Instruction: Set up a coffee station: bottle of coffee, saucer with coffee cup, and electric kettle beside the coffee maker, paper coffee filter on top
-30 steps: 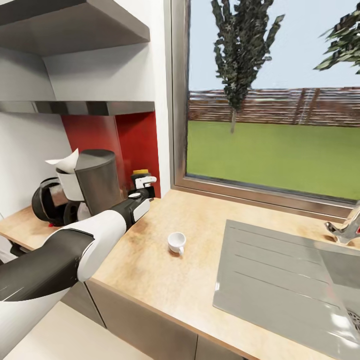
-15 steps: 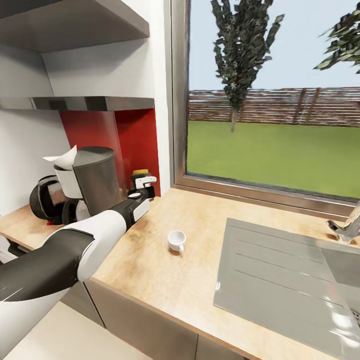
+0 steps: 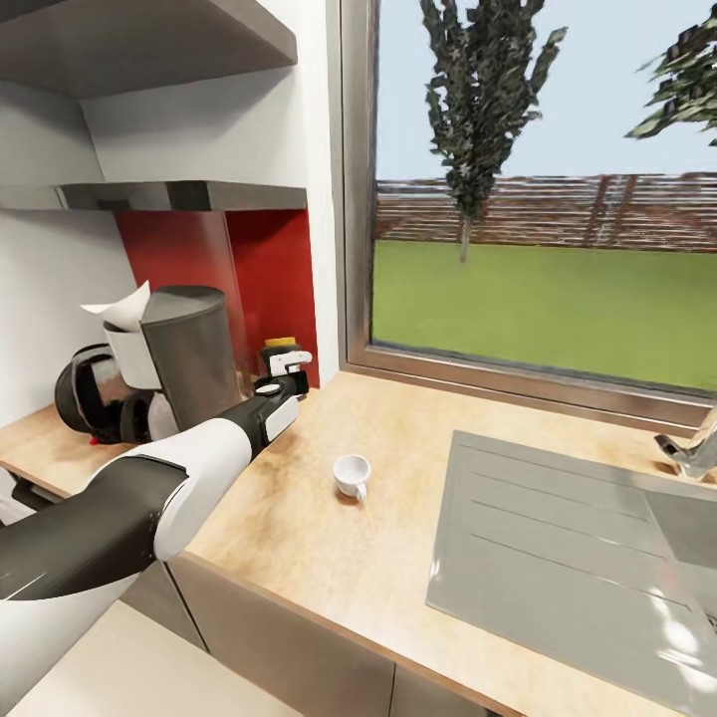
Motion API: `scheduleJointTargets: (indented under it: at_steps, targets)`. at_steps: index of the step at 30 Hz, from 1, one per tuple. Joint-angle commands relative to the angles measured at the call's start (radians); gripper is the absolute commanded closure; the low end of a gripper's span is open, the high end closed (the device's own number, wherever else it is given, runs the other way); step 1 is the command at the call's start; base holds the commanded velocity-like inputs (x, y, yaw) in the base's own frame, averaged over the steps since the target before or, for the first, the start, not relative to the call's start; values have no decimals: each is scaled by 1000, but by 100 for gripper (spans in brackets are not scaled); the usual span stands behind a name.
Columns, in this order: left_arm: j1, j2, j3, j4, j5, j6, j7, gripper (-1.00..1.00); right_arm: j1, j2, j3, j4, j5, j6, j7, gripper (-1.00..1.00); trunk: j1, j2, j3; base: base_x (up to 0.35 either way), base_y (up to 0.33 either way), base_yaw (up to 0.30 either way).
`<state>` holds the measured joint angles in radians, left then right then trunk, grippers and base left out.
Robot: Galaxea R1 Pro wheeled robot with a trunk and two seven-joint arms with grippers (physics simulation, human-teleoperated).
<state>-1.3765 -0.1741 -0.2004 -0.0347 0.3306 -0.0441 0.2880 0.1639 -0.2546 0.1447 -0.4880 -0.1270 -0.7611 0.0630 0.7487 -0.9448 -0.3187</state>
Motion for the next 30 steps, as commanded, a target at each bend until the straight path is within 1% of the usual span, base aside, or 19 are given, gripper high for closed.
scheduleJointTargets:
  at_steps: [1, 15, 20, 30]
  targets:
    - [-1, 0, -10, 1, 8, -3, 3, 100, 0, -1, 4, -1, -11, -1, 6, -100, 4, -8, -4, 0, 0, 0]
    - [-1, 0, -10, 1, 8, -3, 3, 100, 0, -1, 4, -1, -11, -1, 6, -100, 58, -106, -48, 0, 0, 0]
    - [-1, 0, -10, 0, 8, -3, 3, 100, 0, -1, 4, -1, -11, -1, 6, -100, 58, -106, -48, 0, 0, 0]
    - [-1, 0, -10, 0, 8, -3, 3, 100, 0, -1, 4, -1, -11, -1, 6, -100, 96, -176, -79, 0, 0, 0]
